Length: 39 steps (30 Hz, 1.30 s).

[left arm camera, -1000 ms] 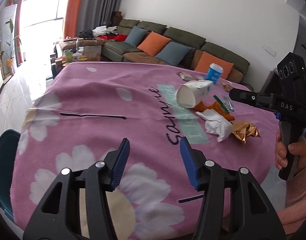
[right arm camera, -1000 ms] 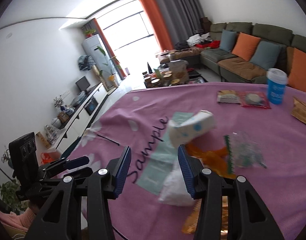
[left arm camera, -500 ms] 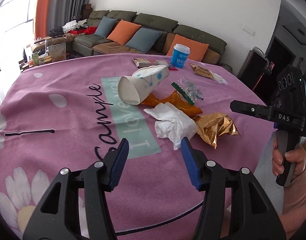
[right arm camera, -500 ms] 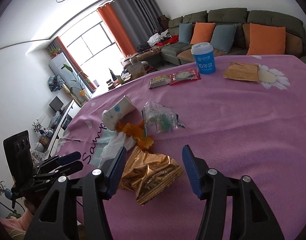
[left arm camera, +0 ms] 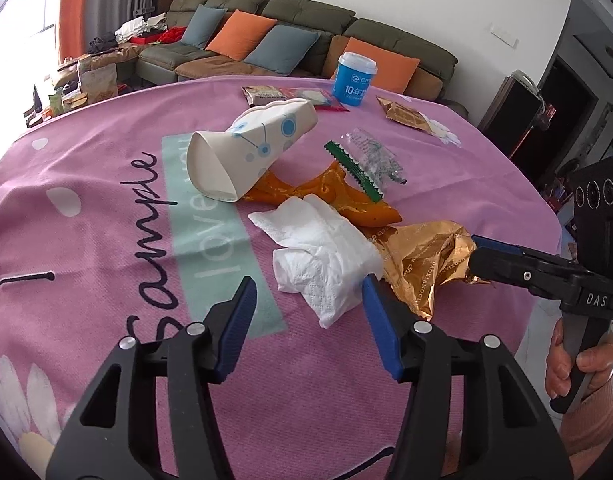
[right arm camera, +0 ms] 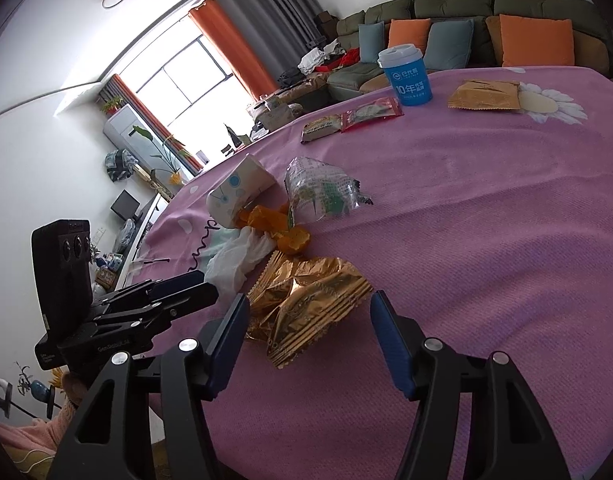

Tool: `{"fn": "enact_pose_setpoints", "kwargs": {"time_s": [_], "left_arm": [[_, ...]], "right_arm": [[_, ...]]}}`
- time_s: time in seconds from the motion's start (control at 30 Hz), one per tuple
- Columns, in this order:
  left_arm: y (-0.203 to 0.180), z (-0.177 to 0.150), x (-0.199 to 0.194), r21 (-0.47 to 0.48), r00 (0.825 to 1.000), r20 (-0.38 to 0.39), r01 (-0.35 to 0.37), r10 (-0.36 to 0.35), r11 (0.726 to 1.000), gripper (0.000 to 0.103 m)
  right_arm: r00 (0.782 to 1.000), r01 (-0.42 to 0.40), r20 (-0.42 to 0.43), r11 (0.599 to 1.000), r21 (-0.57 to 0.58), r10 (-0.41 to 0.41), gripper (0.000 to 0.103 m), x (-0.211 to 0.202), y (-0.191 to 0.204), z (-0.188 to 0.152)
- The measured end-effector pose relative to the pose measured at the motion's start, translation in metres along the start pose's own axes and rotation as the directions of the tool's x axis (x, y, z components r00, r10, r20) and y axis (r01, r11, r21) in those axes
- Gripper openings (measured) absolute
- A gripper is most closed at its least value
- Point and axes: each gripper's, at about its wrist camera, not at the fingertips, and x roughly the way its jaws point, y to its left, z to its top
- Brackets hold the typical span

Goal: Collect trash
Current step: 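Grasp the white plastic bag with the left gripper while the right grasps the gold foil bag, then lift the white bag with the left gripper while the right lifts the gold bag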

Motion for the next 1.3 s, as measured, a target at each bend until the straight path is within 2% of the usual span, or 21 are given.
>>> {"fn": "enact_pose_setpoints", "kwargs": {"time_s": [0.07, 0.17, 0.27, 0.4, 0.67, 0.87, 1.3], "left_arm": [[0.001, 0.001, 0.007, -0.012, 1.000, -0.021, 0.006, -0.006, 1.000, 0.042], [0.002, 0.001, 0.011, -0.017, 1.000, -0.022, 0.008, -0.008, 1.000, 0.034], [0.004, 0.002, 0.012, -0.027, 0.999, -0.028, 0.032, -0.033, 0.999, 0.021], [0.005, -0.001, 0.009, -0.032, 0.998, -0.025, 0.059, -0.059, 0.998, 0.009], [0.007, -0.013, -0.019, -0.005, 0.998, 0.022, 0.067, -0.066, 0.998, 0.006], [0.014, -0.022, -0.048, -0.002, 0.997, 0.071, 0.039, -0.039, 0.999, 0.005], [0.044, -0.043, -0.098, -0.061, 0.991, 0.134, -0.009, 0.017, 0.998, 0.005]], "right_arm": [[1.000, -0.005, -0.007, 1.000, 0.001, 0.005, 0.047, 0.001, -0.001, -0.001], [1.000, -0.014, -0.007, 1.000, 0.006, 0.014, 0.041, -0.001, -0.003, -0.003], [1.000, -0.019, -0.004, 1.000, -0.004, 0.019, 0.032, -0.005, -0.003, -0.003], [1.000, -0.023, -0.001, 1.000, -0.018, 0.023, 0.027, -0.009, 0.000, -0.003], [0.999, -0.043, 0.006, 0.997, -0.066, 0.044, 0.026, -0.016, 0.010, 0.000], [0.997, -0.080, 0.005, 0.992, -0.097, 0.081, 0.026, -0.013, 0.025, 0.003], [0.985, -0.174, -0.017, 0.971, -0.167, 0.173, 0.026, 0.019, 0.067, 0.015]]}}
